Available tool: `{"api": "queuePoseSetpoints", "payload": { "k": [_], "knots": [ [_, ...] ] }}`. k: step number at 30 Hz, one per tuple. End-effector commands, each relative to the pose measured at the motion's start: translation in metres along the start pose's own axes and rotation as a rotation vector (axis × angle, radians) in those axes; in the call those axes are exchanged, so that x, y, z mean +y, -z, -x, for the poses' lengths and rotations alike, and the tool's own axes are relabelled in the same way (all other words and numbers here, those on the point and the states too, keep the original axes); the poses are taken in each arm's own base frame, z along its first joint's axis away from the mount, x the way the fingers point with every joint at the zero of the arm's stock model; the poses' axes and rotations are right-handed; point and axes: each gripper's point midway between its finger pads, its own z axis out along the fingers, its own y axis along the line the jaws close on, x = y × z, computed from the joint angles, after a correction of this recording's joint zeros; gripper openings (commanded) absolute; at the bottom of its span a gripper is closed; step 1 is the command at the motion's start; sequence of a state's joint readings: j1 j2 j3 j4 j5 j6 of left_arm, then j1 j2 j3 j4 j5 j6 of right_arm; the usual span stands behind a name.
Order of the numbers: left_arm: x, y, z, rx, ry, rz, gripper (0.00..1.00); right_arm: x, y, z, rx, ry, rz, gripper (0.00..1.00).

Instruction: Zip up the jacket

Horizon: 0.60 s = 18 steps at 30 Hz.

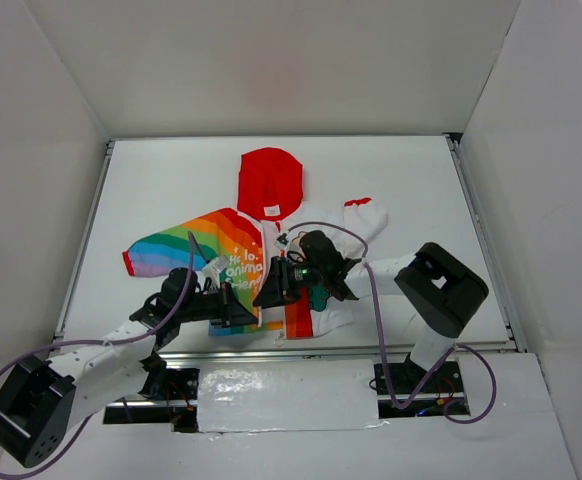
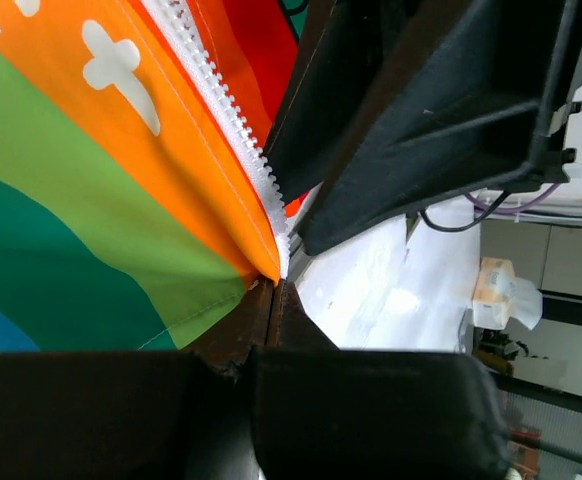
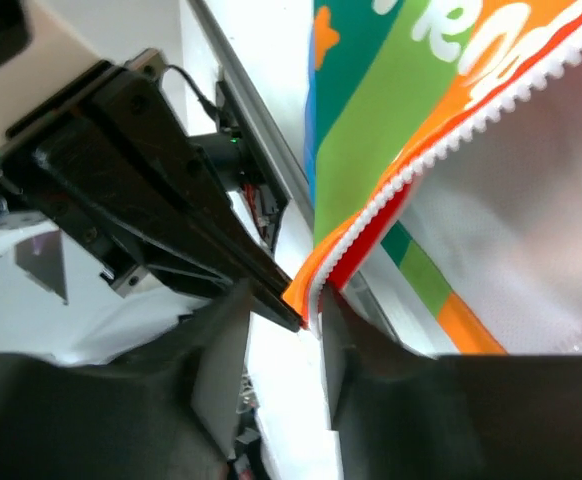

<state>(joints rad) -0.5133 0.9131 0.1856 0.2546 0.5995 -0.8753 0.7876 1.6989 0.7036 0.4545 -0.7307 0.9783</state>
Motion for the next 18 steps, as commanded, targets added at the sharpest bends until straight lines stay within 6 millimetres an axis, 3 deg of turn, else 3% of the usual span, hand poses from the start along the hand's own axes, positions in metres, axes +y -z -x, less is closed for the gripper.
{"api": "queuePoseSetpoints", "payload": {
  "k": [1,5,7,9,15,16,18],
  "knots": [
    [-0.013,-0.001,0.005,-0.026,-0.004,-0.067,0.00,0.016,0.004,-0.001,-0.002,0.058,0.083,0.44],
    [-0.027,0.001,0.013,-0.065,0.016,-0.121,0.00,0.026,0.010,-0.008,0.007,0.079,0.154,0.61],
    [-0.029,0.002,0.015,-0.082,0.019,-0.134,0.00,0.023,0.014,-0.014,0.018,0.071,0.169,0.62],
    [-0.033,0.003,0.018,-0.096,0.025,-0.142,0.00,0.030,0.019,-0.015,-0.006,0.100,0.193,0.73],
    [-0.033,0.007,0.024,-0.158,0.095,-0.142,0.00,-0.005,0.028,-0.010,-0.111,0.074,-0.019,0.71],
    [-0.034,0.007,0.027,-0.175,0.112,-0.142,0.00,-0.003,0.039,-0.013,-0.129,0.096,-0.056,0.71],
    [-0.032,0.008,0.028,-0.190,0.137,-0.145,0.00,-0.002,0.053,0.002,-0.229,0.128,-0.142,0.70]
  ]
}}
